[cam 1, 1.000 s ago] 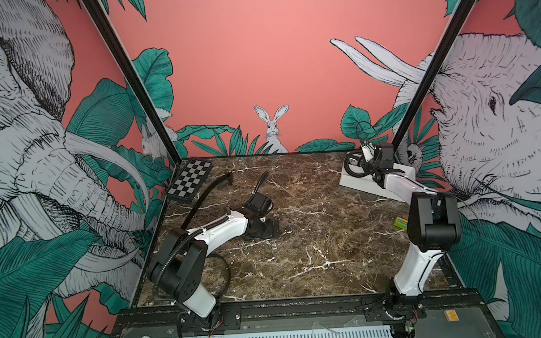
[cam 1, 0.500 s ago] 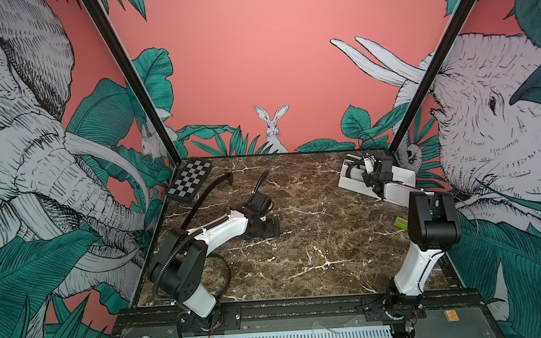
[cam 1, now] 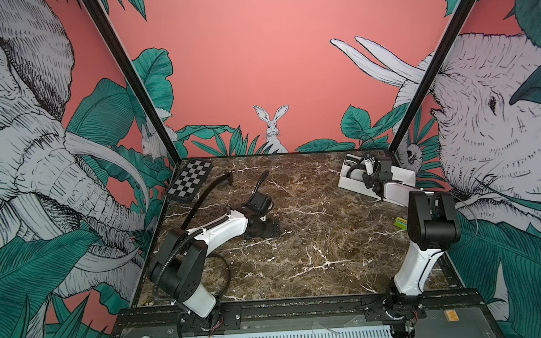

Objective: Place the belts into the storage roll
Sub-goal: Place the belt in the container, then move the belt at the center of the board.

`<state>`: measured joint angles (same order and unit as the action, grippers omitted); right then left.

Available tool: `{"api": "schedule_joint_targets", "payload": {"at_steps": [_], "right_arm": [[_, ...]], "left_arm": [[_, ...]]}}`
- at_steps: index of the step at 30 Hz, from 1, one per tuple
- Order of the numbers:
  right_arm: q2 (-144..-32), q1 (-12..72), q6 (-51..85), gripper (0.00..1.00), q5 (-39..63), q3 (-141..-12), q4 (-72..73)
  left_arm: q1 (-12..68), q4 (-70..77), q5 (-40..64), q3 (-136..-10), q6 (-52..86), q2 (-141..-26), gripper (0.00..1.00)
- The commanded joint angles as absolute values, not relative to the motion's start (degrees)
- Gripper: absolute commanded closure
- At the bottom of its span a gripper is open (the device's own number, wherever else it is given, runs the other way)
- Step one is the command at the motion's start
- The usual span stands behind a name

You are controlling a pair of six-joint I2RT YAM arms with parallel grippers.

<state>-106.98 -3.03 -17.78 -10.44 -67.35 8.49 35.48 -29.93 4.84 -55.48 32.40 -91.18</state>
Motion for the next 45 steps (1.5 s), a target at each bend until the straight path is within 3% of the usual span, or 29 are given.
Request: {"api": "schedule_joint_targets", "payload": {"at_steps": [1, 12, 17, 24, 27, 33, 42, 45], "right_arm": [[-102.8, -3.2, -12.5, 0.45, -11.2, -71.5, -3.7], [-92.8, -2.6, 0.3, 0.17, -5.8, -70.4, -19.8], [-84.6, 2.6, 4.6, 0.02, -4.8, -66.9, -26.3], [-74.8, 15.9, 12.3, 0.02, 1.5, -58.7, -27.1], [-73.7, 19.2, 22.4, 0.02, 5.0, -57.0, -27.0], [-73.8, 25.9, 25.6, 0.02, 4.6, -56.7, -28.6], [-73.8, 26.6, 22.2, 0.02, 7.3, -56.1, -31.4], [-73.3, 26.6, 22.4, 0.02, 6.9, -54.8, -31.6]], "left_arm": [[35.4, -31.0, 3.8, -56.9, 32.3, -89.5, 0.01], [35.3, -33.7, 2.8, -59.2, 32.2, -87.4, 0.01], [33.8, -40.8, 0.1, -59.5, 34.1, -84.8, 0.01], [23.8, -51.6, -0.3, -54.8, 36.0, -76.2, 0.01], [17.9, -54.1, 1.5, -52.1, 33.6, -73.5, 0.01], [16.8, -54.8, 4.0, -45.7, 35.5, -72.5, 0.02], [16.7, -49.3, 5.3, -34.7, 41.0, -74.9, 0.23], [16.8, -44.5, 8.4, -31.4, 42.7, -74.7, 0.42]]}}
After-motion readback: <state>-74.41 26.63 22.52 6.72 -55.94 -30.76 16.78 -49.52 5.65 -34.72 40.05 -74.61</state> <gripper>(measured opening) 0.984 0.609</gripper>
